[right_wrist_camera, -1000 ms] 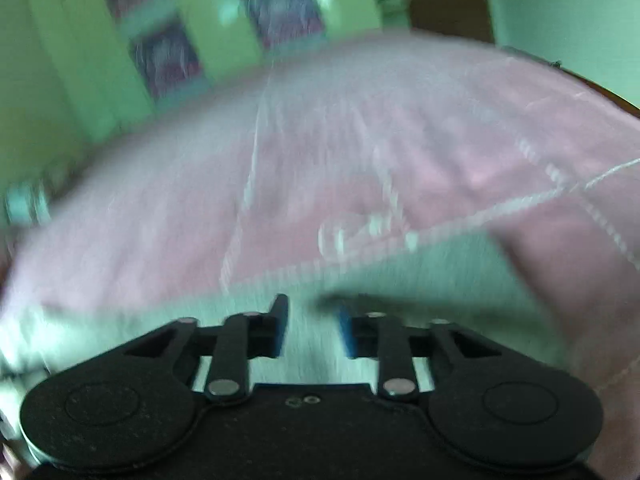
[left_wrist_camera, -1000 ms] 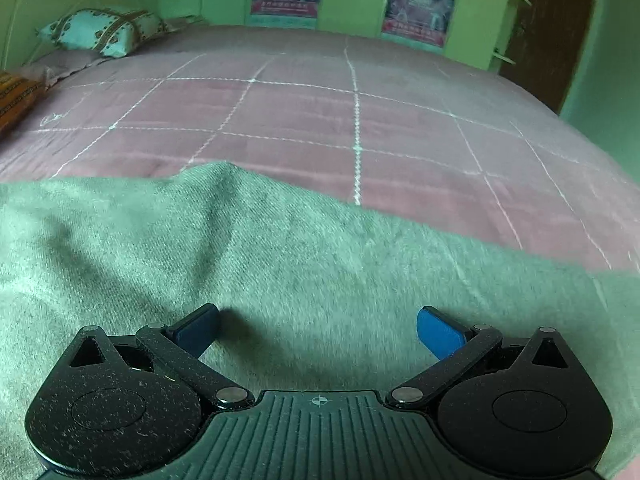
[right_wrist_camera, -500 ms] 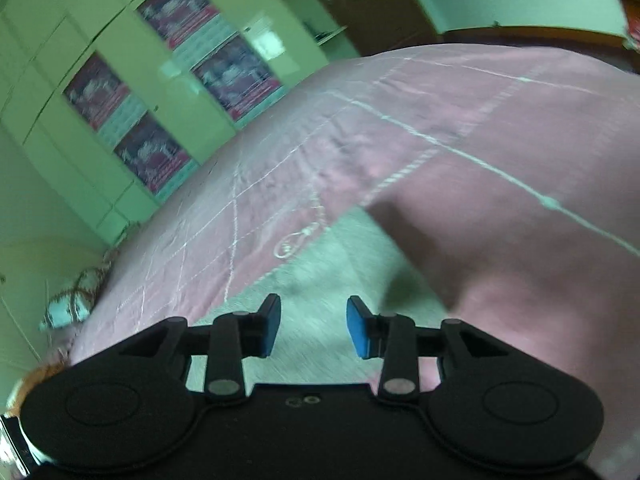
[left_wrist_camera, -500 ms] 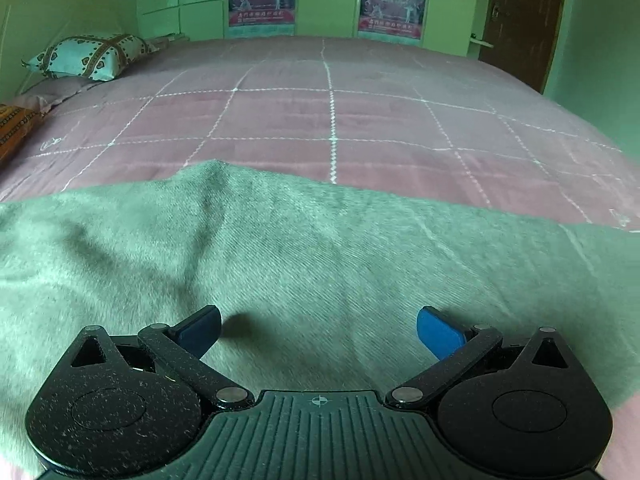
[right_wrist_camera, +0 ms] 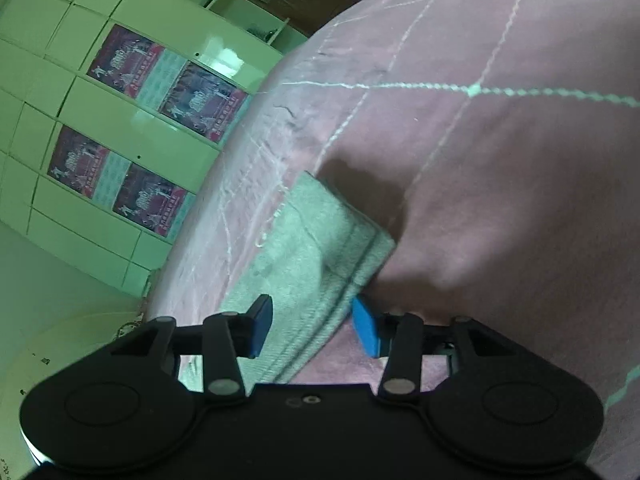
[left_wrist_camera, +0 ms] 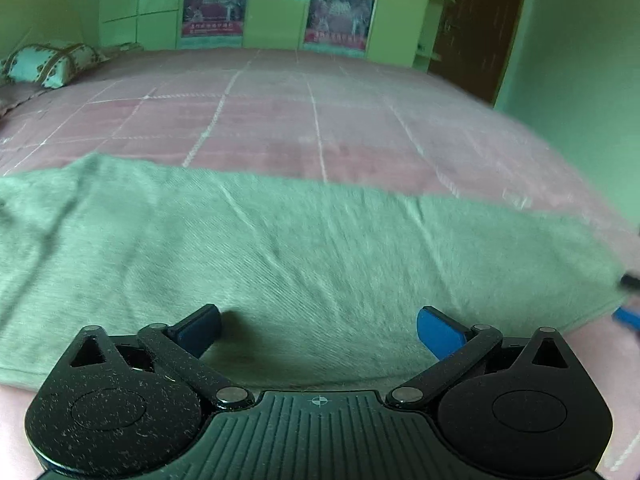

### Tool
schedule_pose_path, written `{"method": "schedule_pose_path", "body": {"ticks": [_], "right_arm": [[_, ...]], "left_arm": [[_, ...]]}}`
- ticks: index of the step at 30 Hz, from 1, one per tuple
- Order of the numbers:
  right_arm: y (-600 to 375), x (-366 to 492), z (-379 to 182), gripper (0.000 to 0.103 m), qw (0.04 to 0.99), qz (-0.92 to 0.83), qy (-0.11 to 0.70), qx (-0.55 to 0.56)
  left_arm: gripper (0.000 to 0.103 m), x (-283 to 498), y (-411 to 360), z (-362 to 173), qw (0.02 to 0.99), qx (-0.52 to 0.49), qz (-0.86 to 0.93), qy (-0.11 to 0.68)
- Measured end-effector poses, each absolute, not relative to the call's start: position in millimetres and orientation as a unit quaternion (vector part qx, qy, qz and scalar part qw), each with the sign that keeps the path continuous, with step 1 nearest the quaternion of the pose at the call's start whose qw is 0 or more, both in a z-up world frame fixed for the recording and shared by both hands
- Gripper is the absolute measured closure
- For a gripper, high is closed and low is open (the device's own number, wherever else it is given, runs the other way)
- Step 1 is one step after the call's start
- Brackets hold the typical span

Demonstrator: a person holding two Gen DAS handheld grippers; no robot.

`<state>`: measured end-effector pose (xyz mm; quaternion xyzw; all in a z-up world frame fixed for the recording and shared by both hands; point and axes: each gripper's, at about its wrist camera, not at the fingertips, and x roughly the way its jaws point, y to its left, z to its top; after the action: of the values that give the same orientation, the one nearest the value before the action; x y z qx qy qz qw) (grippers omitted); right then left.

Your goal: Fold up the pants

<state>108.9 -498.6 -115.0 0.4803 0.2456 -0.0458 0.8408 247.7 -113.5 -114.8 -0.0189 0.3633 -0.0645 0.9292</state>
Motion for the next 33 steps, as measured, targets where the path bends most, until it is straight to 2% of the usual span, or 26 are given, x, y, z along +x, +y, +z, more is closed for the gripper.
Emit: {"method": "schedule_pose_path", "body": {"ticks": [3, 4, 5, 7, 10, 12, 13, 15, 16, 18, 27, 29, 33], "right_arm": [[-500.6, 113.4, -119.2, 0.069, 0.840, -0.050, 0.238, 0.486], [-501.1, 115.1, -118.9, 0.076, 0.841, -0.050, 0.239, 0.482], [-501.0, 119.8, -117.5, 0.101, 0.844, -0.055, 0.248, 0.472], [-502.5, 120.0, -109.3, 0.102, 0.851, -0.042, 0.241, 0.464], [-496.4, 112.5, -93.7, 0.102, 0.876, -0.027, 0.207, 0.434], [-493.1, 125.1, -110.1, 0.098, 0.872, -0.064, 0.259, 0.411], [-497.0, 127.2, -120.5, 0.100, 0.858, -0.066, 0.271, 0.432], [-505.2, 114.5, -121.0, 0.091, 0.846, -0.053, 0.237, 0.474], [-505.9, 106.9, -118.3, 0.083, 0.848, -0.057, 0.222, 0.478], [-507.8, 95.7, -117.6, 0.078, 0.845, -0.061, 0.206, 0.489], [-503.0, 117.7, -124.5, 0.080, 0.851, -0.065, 0.229, 0.469], [-501.4, 122.7, -122.5, 0.093, 0.857, -0.069, 0.242, 0.450], [-498.3, 118.9, -115.9, 0.094, 0.862, -0.071, 0.249, 0.436]], "left_arm": [[0.000, 250.0, -124.4, -121.5, 0.930, 0.011, -0.047, 0.364], [0.000, 249.7, -126.1, -114.8, 0.929, 0.008, -0.041, 0.368], [0.000, 244.3, -126.2, -103.6, 0.936, -0.006, -0.044, 0.349], [0.000, 233.4, -132.2, -90.1, 0.947, -0.009, -0.062, 0.314], [0.000, 241.4, -146.2, -116.3, 0.924, 0.017, -0.081, 0.373], [0.000, 236.9, -153.0, -127.5, 0.936, 0.047, -0.076, 0.342], [0.000, 237.3, -153.2, -126.2, 0.935, 0.045, -0.073, 0.343], [0.000, 237.7, -148.2, -123.0, 0.933, 0.035, -0.077, 0.349], [0.000, 236.8, -146.2, -123.1, 0.934, 0.033, -0.079, 0.347], [0.000, 234.5, -145.1, -123.9, 0.937, 0.034, -0.079, 0.340], [0.000, 237.5, -153.2, -127.7, 0.938, 0.033, -0.076, 0.336], [0.000, 236.7, -154.0, -128.4, 0.939, 0.036, -0.074, 0.335], [0.000, 234.6, -153.5, -129.1, 0.940, 0.035, -0.073, 0.331]]}}
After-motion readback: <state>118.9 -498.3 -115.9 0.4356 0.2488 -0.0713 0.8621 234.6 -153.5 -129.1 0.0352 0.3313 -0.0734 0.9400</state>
